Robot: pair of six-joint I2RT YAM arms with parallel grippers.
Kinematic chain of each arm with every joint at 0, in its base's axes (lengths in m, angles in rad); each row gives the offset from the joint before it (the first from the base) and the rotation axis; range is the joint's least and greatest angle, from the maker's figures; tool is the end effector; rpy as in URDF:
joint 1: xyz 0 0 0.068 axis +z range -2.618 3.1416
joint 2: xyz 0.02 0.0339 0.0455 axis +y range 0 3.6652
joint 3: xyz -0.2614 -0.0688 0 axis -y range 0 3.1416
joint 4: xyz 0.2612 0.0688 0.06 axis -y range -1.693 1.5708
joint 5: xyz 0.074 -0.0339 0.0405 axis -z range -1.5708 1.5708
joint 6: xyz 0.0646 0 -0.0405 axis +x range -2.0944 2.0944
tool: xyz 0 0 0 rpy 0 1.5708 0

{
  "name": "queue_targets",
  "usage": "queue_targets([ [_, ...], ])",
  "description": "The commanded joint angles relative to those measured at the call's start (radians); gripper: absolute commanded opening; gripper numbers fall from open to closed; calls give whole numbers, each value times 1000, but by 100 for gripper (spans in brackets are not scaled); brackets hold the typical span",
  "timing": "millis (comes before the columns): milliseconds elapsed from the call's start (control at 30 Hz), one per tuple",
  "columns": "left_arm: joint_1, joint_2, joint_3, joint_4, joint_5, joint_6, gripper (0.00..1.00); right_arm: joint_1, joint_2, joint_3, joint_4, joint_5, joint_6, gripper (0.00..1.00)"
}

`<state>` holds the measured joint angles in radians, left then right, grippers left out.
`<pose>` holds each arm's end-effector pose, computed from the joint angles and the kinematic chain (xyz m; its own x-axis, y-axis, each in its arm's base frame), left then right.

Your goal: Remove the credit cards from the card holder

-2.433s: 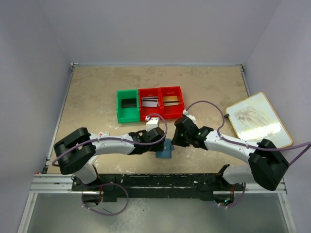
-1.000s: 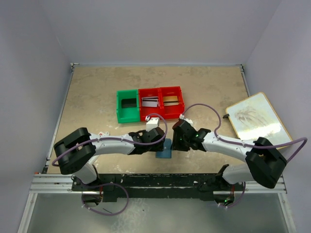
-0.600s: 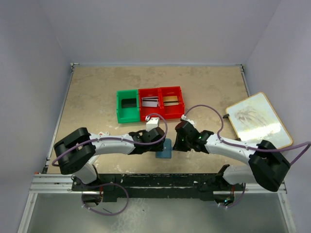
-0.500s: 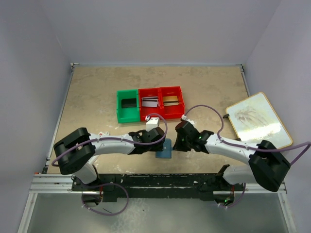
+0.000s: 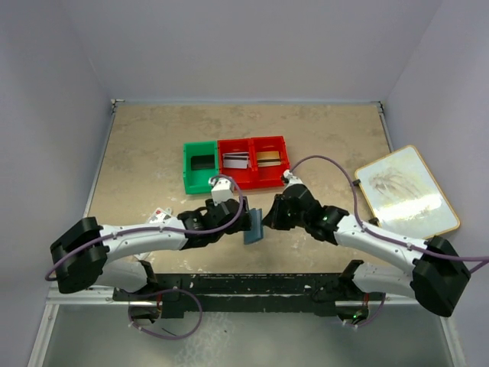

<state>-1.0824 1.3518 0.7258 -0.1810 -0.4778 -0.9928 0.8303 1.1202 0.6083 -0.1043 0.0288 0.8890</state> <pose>0.1674 -0.2518 0.1694 -0.7170 -0.2358 -0.6560 0.0631 0.9153 -0.3979 0.1878 0.2027 0.1931 -0.8063 0.2682 -0.5272 -0.1522 0.7671 0.6232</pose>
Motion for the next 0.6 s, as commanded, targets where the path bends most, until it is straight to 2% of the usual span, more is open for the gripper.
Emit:
queue_targets([
  [0, -4, -93, -43, 3, -116, -76, 77, -2, 53, 86, 76, -75, -83, 1],
  [400, -4, -388, -138, -131, -311, -211, 78, 1, 208, 233, 123, -208, -182, 3],
  [567, -2, -437, -139, -185, -353, -218, 75, 1, 259, 243, 167, -259, -184, 4],
])
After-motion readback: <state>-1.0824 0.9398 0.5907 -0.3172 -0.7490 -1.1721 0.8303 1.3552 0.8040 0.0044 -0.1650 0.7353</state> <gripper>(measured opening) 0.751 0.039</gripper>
